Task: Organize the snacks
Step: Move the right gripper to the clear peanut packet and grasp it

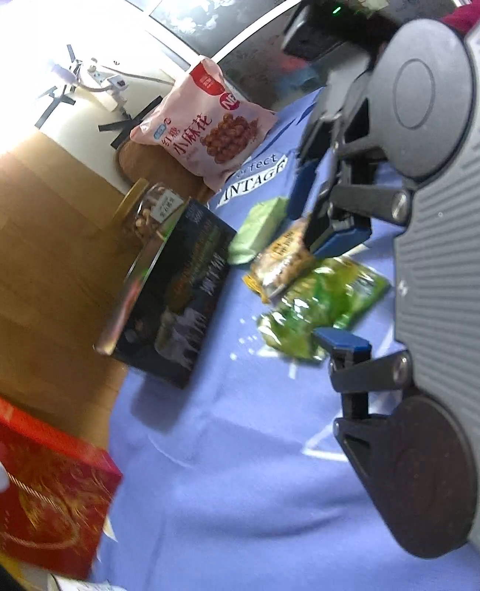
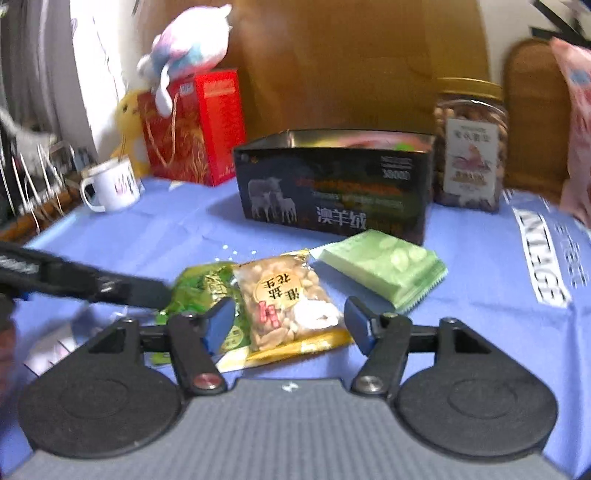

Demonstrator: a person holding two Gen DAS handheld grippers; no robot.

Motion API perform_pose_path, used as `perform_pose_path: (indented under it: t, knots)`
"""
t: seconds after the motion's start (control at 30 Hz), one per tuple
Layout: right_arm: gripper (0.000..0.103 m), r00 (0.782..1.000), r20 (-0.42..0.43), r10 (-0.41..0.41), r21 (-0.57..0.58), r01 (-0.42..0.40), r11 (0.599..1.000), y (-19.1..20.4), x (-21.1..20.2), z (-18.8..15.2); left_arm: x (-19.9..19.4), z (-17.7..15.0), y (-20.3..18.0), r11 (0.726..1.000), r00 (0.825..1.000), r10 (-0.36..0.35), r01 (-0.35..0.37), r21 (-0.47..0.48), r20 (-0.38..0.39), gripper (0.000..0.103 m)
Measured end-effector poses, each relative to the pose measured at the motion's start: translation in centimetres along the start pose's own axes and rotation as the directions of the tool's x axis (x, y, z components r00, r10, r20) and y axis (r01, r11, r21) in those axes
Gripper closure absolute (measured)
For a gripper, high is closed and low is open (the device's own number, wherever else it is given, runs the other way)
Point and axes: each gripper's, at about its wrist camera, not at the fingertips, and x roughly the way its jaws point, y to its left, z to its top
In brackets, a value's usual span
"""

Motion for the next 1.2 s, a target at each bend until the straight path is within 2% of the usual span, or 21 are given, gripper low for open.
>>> perform_pose_path:
  t: [0.07,0.1,0.2,0.3,0.37,0.43,0.5,0.53,0.57,0.63,0.73,0.87,1.03,1.2]
  knots:
    - [0.036,0.999,-0.031,-0.018,-0.011,0.017,1.000,-0.3,1.0,0.2,-0.5,-0.4,0.2,1.000,1.000,0.002,-0.002,-0.007,-0.001,0.060]
    - [0.043,1.000,-0.030,-0.010,-0.006,0.010,1.000,-0.4,1.1,0.2,-0.7,-0.5,0.1,1.000,1.000,0.001,-0.001,-0.008,0.000,0.060]
    - [0.047,0.999,-0.040,0.017,-0.016,-0.018,1.000,-0.4,-0.1,-0.4,-1.3,-0.7,0.1,1.000,1.000,-0.004,0.004,-0.005,0.003,0.060]
    - [0.048,0.995,-0.052,0.085,-0.056,-0.088,0.995,0.3,-2.4,-1.9,-1.7,-0.9,0.1,1.000,1.000,-0.027,0.027,-0.011,0.000,0.060]
    - [0.048,0.985,-0.065,0.162,-0.112,-0.168,0.979,1.0,-4.2,-3.2,-1.9,-1.1,-0.2,0.999,0.999,-0.047,0.047,-0.005,-0.005,0.060]
    - [0.047,0.964,-0.094,0.250,-0.190,-0.264,0.946,2.0,-6.2,-4.9,-2.1,-1.7,-0.9,0.997,0.997,-0.074,0.074,0.020,-0.018,0.060]
    - [0.043,0.950,-0.104,0.295,-0.262,-0.313,0.913,3.4,-8.1,-6.4,-2.3,-2.5,-1.7,0.994,0.995,-0.097,0.099,0.047,-0.037,0.060]
    - [0.040,0.951,-0.101,0.292,-0.296,-0.309,0.904,4.0,-8.8,-7.1,-2.4,-2.9,-2.0,0.993,0.993,-0.105,0.107,0.056,-0.045,0.058]
    - [0.033,0.957,-0.095,0.273,-0.317,-0.289,0.904,4.5,-9.4,-7.6,-2.5,-3.4,-2.2,0.991,0.992,-0.112,0.115,0.061,-0.052,0.057]
    - [0.027,0.974,-0.059,0.218,-0.319,-0.225,0.921,4.9,-10.3,-8.4,-2.8,-4.2,-2.5,0.989,0.989,-0.129,0.133,0.062,-0.066,0.057]
    - [0.025,0.979,-0.006,0.202,-0.217,-0.199,0.956,4.1,-11.5,-9.0,-3.2,-5.2,-2.4,0.986,0.984,-0.153,0.158,0.051,-0.088,0.056]
    - [0.026,0.982,-0.002,0.189,-0.095,-0.188,0.977,3.2,-11.7,-9.7,-3.2,-6.2,-2.2,0.988,0.983,-0.145,0.151,0.046,-0.109,0.054]
    - [0.028,0.981,0.006,0.194,-0.039,-0.194,0.980,3.9,-12.2,-10.5,-3.6,-7.1,-1.8,0.984,0.978,-0.171,0.175,0.023,-0.117,0.056]
    - [0.043,0.980,-0.005,0.201,-0.057,-0.201,0.978,5.2,-12.1,-10.5,-4.1,-7.7,-1.5,0.982,0.976,-0.186,0.188,0.007,-0.117,0.060]
